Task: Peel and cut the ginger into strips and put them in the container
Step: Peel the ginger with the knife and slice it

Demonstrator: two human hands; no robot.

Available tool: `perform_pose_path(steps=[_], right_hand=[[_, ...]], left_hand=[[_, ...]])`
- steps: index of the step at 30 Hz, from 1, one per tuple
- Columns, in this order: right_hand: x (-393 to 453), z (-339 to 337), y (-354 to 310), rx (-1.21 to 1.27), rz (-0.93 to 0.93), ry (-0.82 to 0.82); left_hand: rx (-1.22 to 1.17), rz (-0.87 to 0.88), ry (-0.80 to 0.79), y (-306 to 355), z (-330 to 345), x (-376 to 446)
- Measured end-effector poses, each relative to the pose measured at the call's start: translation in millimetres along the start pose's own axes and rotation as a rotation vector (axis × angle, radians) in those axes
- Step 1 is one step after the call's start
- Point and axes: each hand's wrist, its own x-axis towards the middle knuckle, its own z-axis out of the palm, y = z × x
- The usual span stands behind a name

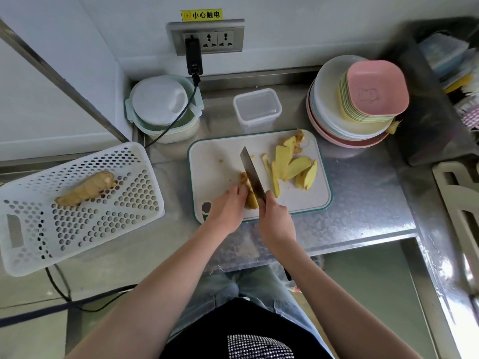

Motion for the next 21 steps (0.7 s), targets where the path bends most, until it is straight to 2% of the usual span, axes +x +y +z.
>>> perform_pose_path(steps=[10, 11, 14, 15, 18, 21], right_hand=[[2.3, 4.7, 0.3, -0.026, 0.007, -0.028], [2.0, 5.9, 0.5, -0.036, 0.012, -0.027], [2.3, 7.4, 0.9, -0.049, 0.022, -0.030], [2.9, 7.8, 0.7, -0.057, 0.025, -0.032], [2.4, 9.5, 0.1, -0.072, 0.031, -0.043], [3.1, 9.2, -2.4, -0.115, 0.018, -0.063]], left_hand=[[-0.060, -0.034, -0.059, 0.7, -1.1, 4.5], [-0.173, -0.101, -0.047, 1.1, -5.8, 4.2], [-0.662, -0.406, 0.193, 11.1, -34.1, 16.0], [-0.663, -0.450, 0.247, 15.4, -44.0, 26.3], [-0.277, -0.366, 0.267, 27.3, -56.8, 49.7], [-0.106, -0.344, 0.178, 30.9, -51.3, 60.5]])
